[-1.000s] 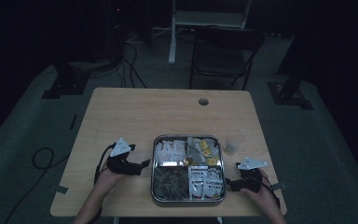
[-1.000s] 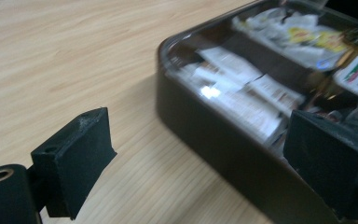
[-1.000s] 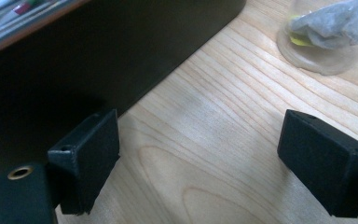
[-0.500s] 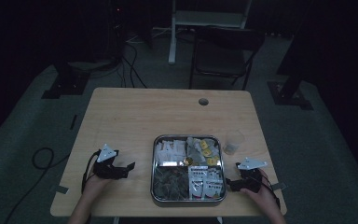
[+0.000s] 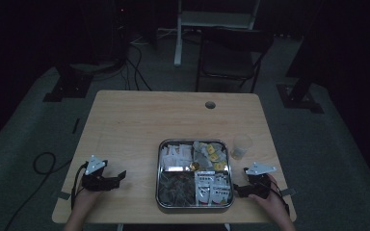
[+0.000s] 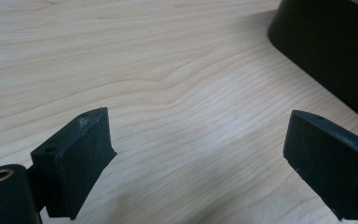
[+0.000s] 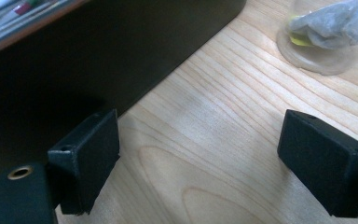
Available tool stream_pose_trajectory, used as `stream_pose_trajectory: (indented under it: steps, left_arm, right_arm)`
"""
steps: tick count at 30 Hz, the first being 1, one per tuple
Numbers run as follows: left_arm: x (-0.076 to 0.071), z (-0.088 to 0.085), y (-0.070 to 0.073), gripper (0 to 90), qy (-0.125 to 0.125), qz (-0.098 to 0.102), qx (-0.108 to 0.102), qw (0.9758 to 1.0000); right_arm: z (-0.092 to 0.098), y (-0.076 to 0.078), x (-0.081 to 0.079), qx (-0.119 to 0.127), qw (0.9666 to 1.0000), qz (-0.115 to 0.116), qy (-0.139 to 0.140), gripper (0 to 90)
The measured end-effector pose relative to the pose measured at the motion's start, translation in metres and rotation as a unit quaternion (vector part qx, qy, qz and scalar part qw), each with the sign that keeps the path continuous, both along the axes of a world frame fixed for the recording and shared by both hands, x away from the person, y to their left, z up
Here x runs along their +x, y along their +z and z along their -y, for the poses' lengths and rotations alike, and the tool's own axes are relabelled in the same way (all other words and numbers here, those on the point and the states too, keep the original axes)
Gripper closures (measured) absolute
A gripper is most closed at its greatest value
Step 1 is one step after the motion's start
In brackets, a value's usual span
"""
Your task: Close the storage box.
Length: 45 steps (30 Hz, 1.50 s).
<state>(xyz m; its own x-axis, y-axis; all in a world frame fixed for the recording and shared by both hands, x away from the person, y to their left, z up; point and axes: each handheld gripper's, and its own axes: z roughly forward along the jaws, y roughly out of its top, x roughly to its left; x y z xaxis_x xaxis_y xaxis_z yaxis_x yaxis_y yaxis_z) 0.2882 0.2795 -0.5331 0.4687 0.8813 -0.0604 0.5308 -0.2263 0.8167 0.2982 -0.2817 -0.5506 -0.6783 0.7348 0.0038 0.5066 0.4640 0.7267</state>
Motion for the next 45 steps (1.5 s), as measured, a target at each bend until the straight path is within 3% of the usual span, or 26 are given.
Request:
stream_pose_trajectory:
  steps: [14,15,19,21,24,31,32,35,38,40,45]
  left_arm:
    - [-0.026,-0.025,0.001,8.6,0.061,0.014,0.011,0.9980]
    - [-0.029,-0.028,-0.001,8.6,0.079,0.016,0.016,0.9967]
    - [-0.032,-0.033,-0.002,8.6,0.096,0.016,0.023,0.9950]
    - [-0.034,-0.033,-0.003,8.7,0.112,0.018,0.039,0.9927]
    - [-0.034,-0.034,-0.003,8.6,0.131,0.017,0.046,0.9902]
    - [-0.034,-0.034,-0.006,8.2,0.139,0.002,0.049,0.9891]
    - [-0.033,-0.034,-0.007,0.4,0.143,-0.004,0.053,0.9883]
    - [-0.031,-0.033,-0.009,0.4,0.148,-0.010,0.051,0.9877]
    - [-0.030,-0.033,-0.009,0.4,0.162,-0.014,0.054,0.9852]
    - [-0.030,-0.034,-0.009,0.4,0.179,-0.017,0.054,0.9823]
    - [-0.029,-0.034,-0.010,0.4,0.192,-0.029,0.065,0.9787]
  right_arm:
    - [0.000,0.000,0.000,0.000,1.0000,0.000,0.000,12.1]
    - [0.000,0.000,0.000,0.000,1.0000,0.000,0.000,12.1]
    - [0.000,0.000,0.000,0.000,1.0000,0.000,0.000,12.1]
    - [0.000,0.000,0.000,0.000,1.0000,0.000,0.000,12.1]
    - [0.000,0.000,0.000,0.000,1.0000,0.000,0.000,12.1]
    - [0.000,0.000,0.000,0.000,1.0000,0.000,0.000,12.1]
    - [0.000,0.000,0.000,0.000,1.0000,0.000,0.000,12.1]
    - [0.000,0.000,0.000,0.000,1.0000,0.000,0.000,12.2]
    - [0.000,0.000,0.000,0.000,1.0000,0.000,0.000,12.2]
    - [0.000,0.000,0.000,0.000,1.0000,0.000,0.000,12.2]
    - [0.000,0.000,0.000,0.000,1.0000,0.000,0.000,12.2]
